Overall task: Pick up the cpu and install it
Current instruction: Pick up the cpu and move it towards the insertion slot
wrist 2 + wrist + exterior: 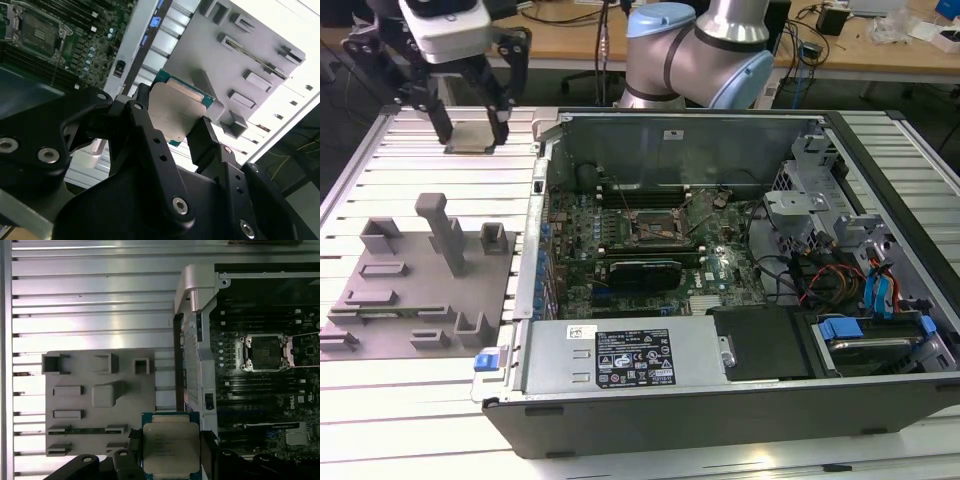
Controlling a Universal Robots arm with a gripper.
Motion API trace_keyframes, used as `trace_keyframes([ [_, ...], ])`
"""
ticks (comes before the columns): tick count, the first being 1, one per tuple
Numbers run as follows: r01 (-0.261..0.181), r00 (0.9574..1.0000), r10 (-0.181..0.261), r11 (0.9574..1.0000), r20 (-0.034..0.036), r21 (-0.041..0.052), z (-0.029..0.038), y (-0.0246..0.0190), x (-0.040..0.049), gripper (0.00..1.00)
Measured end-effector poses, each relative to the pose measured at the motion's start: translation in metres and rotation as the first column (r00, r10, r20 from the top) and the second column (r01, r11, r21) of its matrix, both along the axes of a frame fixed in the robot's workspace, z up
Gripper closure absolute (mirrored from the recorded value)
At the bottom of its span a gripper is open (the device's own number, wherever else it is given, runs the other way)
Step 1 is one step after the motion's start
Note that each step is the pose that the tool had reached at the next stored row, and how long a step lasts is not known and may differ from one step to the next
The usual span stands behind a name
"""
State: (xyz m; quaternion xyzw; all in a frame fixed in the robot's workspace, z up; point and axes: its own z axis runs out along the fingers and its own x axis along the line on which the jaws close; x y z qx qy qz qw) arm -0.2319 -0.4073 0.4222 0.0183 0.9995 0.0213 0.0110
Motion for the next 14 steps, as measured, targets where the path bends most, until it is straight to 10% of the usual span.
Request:
trace_keyframes([
  [14,0.0,1.0,0.0,1.0,-0.0005,0.0,0.0,-0.0007,0.0664,0.45],
])
